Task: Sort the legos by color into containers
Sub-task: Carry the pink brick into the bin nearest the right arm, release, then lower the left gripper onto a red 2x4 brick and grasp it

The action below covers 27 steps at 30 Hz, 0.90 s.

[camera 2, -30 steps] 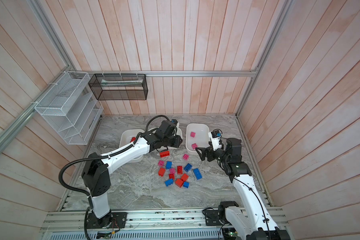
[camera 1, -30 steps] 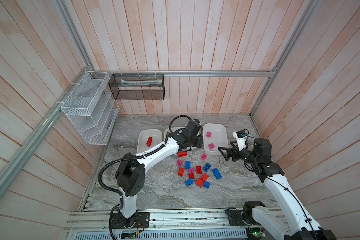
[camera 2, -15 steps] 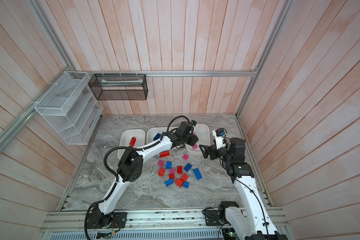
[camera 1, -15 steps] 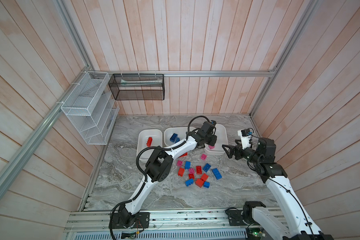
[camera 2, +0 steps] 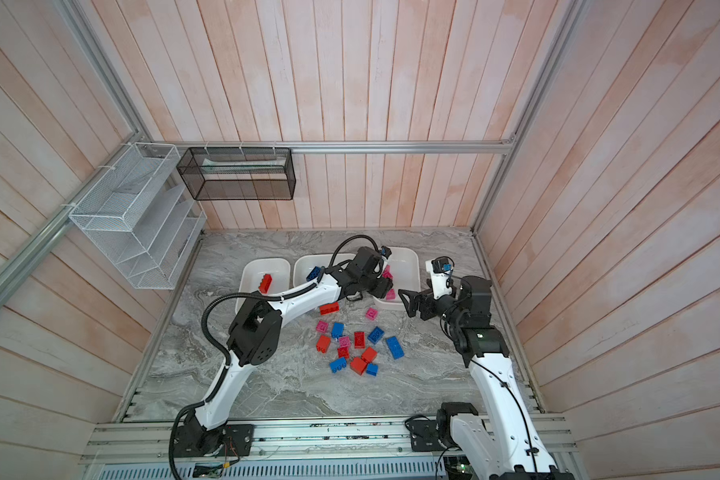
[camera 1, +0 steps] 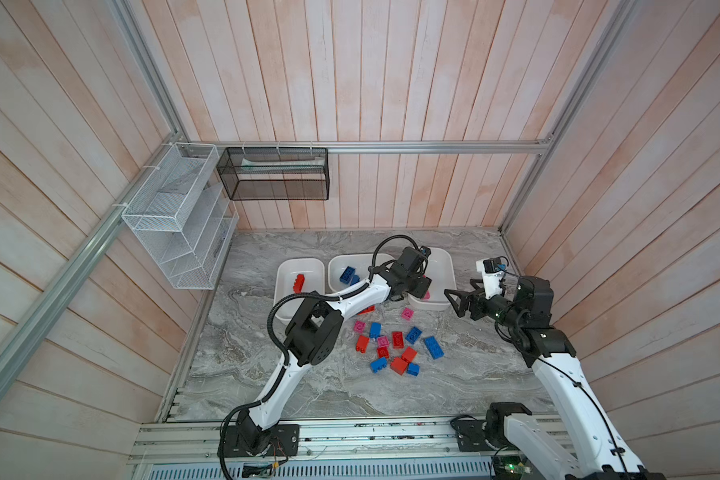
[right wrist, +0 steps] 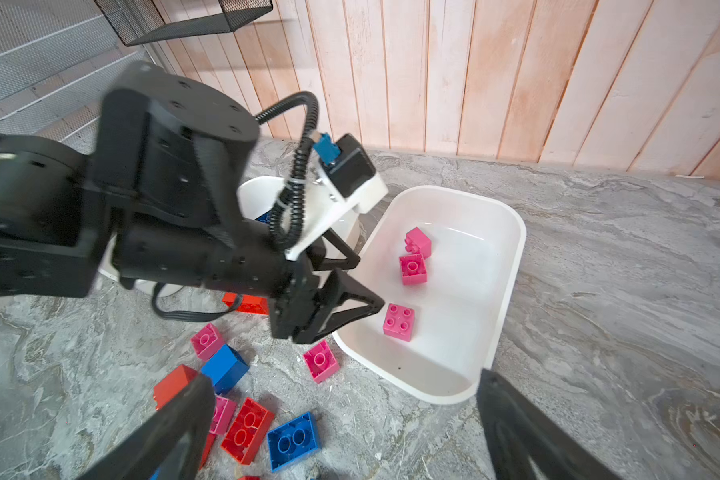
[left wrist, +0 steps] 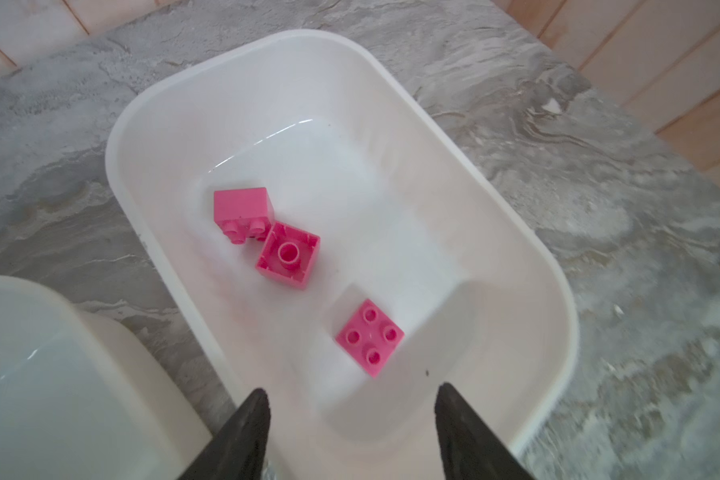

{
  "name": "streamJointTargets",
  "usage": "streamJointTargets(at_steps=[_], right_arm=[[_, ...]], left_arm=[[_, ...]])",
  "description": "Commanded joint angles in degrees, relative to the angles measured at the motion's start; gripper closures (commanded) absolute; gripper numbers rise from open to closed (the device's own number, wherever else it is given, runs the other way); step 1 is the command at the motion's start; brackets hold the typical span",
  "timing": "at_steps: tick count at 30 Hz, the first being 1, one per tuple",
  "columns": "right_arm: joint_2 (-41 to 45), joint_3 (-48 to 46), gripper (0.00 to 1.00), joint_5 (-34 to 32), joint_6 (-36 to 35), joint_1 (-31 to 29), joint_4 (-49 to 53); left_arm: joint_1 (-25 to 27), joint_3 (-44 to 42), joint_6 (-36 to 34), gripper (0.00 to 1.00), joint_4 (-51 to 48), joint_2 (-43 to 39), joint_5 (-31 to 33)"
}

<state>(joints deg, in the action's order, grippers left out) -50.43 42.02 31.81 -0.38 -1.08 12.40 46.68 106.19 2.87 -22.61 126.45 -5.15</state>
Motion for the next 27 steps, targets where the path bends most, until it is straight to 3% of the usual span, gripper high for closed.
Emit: streamJointTargets(at_steps=[1, 7, 9, 15, 20, 27], right_arm=[[0.45, -0.26, 0.02, 2.21, 0.36, 0.18, -0.43], [-0.01, -0.58, 0.02, 2.96, 0.37, 0.13, -1.08], [-0.28, -0.53, 0.02, 3.16, 0.29, 0.08, -1.21], [-0.28, -1.06, 0.02, 3.16, 0.48, 0.10, -1.21], [0.05, -1.18, 0.02, 3.05, 0.38, 0.03, -0.96], [0.38, -1.74, 0.02, 2.83, 0.32, 0.09, -1.21]], left_arm=[[0.04, -7.36, -10.63, 0.34, -1.64, -11.01, -4.16], [-2.83, -25.26, -26.78, 0.35, -5.12, -23.34, -10.26], [-4.42, -27.54, -30.07, 0.35, -7.13, -25.00, -11.28], [-8.27, -27.15, -36.42, 0.38, -14.77, -22.83, -7.93], [-9.27, -30.24, -38.37, 0.42, -8.02, -21.67, -5.25], [-9.19, -27.79, -38.77, 0.45, -5.85, -16.52, -0.85]])
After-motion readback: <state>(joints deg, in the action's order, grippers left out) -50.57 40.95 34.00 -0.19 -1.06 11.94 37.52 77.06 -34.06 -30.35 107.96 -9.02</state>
